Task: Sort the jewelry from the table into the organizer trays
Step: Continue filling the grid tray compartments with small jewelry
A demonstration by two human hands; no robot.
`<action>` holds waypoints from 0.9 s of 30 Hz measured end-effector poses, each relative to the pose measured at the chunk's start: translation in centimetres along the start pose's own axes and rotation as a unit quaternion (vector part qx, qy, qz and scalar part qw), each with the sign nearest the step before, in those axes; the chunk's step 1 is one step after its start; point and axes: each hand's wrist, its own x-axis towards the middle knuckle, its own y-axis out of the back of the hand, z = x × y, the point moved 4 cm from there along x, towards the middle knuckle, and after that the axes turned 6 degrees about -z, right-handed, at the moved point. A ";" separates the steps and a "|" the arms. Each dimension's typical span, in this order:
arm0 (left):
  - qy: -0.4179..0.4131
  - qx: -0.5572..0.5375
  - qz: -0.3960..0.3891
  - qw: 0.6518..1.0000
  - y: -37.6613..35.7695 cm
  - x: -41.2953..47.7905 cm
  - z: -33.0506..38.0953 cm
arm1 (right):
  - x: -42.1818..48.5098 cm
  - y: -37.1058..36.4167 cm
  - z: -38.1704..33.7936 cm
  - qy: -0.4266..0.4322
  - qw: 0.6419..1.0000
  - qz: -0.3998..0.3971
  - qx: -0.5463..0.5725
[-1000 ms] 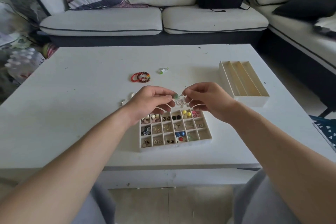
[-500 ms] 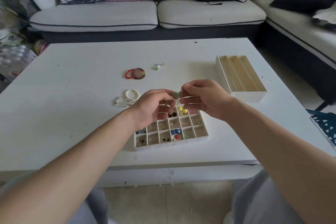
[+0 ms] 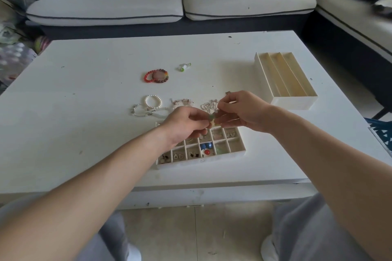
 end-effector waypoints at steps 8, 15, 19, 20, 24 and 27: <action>-0.047 0.226 0.056 0.971 -1.4 0.5 -0.9 | 0.3 0.4 2.3 -0.056 0.998 -0.014 -0.020; -0.049 0.285 0.017 0.957 -3.3 0.7 -1.5 | 0.2 1.8 3.9 -0.111 0.988 -0.024 -0.101; -0.056 0.301 0.015 0.952 -3.4 0.8 -1.9 | 0.0 2.2 4.1 -0.115 0.983 -0.031 -0.142; -0.058 0.305 0.017 0.950 -3.4 0.9 -1.9 | 0.0 2.2 4.1 -0.115 0.982 -0.032 -0.149; -0.080 0.343 0.020 0.936 -3.9 0.8 -2.0 | 0.0 1.9 4.1 -0.107 0.975 -0.030 -0.193; -0.110 0.380 0.028 0.918 -4.2 0.4 -2.0 | 0.1 1.7 4.0 -0.103 0.968 -0.024 -0.229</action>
